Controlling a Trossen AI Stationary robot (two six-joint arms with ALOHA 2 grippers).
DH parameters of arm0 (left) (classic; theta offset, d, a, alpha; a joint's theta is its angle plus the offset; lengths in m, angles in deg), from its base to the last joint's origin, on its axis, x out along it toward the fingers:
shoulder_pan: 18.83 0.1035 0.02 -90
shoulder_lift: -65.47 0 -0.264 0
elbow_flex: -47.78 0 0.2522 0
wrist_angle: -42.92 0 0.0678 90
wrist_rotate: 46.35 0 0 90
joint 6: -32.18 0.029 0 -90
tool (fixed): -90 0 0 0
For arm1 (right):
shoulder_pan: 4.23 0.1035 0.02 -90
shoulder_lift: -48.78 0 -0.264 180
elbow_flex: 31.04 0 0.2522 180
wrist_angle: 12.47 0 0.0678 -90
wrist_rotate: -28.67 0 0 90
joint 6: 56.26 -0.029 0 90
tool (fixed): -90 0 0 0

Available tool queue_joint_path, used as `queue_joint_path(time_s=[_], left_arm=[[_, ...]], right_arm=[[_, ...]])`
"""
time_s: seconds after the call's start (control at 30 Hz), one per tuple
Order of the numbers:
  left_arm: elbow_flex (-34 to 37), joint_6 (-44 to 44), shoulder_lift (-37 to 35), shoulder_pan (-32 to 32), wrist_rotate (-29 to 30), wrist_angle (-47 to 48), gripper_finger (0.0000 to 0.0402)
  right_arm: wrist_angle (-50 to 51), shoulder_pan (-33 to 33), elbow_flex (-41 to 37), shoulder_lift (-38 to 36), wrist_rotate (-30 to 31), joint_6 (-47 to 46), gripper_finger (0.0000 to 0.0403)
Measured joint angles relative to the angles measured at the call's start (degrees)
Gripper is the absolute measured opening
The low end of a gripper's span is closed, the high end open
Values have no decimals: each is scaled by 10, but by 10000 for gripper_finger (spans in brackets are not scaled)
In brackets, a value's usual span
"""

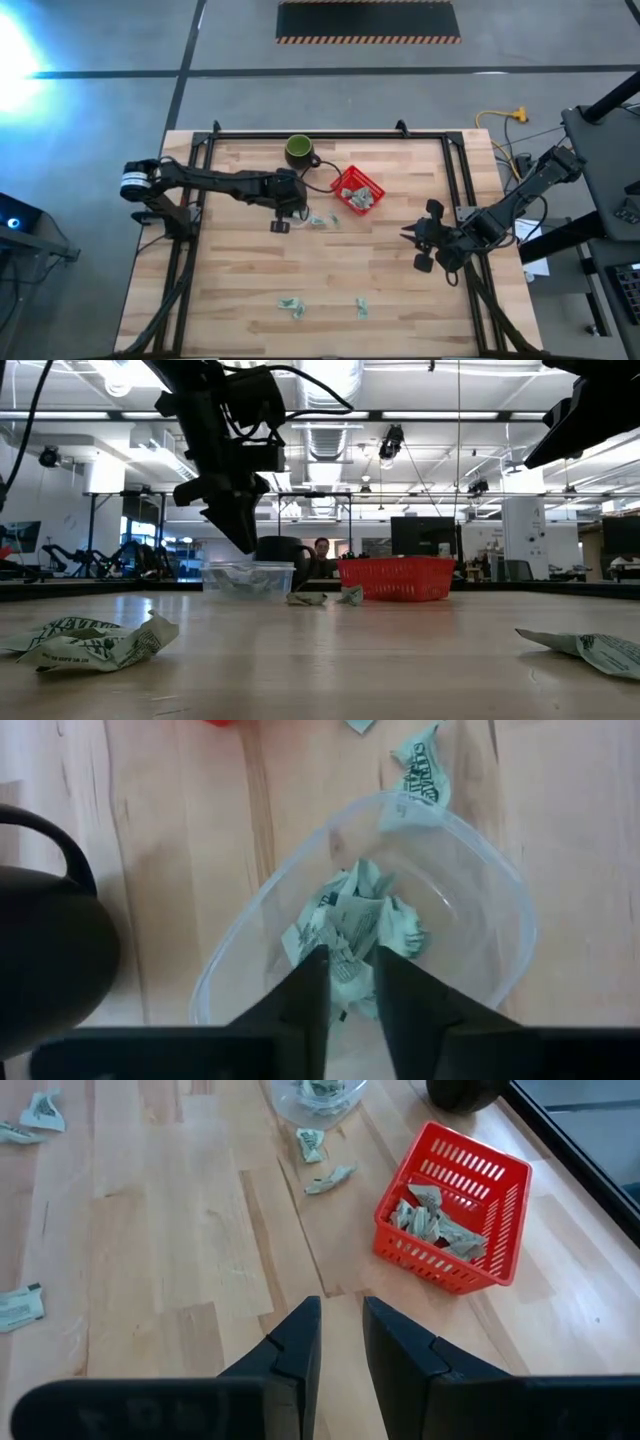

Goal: Pick and place items into bin
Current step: Put the stevia packet into the transparent bin, then put the stevia packet into the red bin

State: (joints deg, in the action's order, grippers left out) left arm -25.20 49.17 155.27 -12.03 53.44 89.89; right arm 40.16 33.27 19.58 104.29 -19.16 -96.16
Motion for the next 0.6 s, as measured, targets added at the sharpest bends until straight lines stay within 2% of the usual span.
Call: queue_joint_path(time_s=[0.17, 0.3, 0.43, 0.6], left_arm=[[-2, -2, 0, 0, 0, 6, 115], [-11, -16, -12, -1, 1, 27, 135], [-12, -38, -43, -7, 2, 55, 136], [1, -70, -95, -35, 2, 86, 136]], right_arm=[[-8, 0, -2, 0, 0, 0, 68], [-35, 0, -8, 0, 1, 20, 68], [-114, 0, -20, 0, 1, 91, 68], [-268, 0, -51, 0, -2, 194, 68]])
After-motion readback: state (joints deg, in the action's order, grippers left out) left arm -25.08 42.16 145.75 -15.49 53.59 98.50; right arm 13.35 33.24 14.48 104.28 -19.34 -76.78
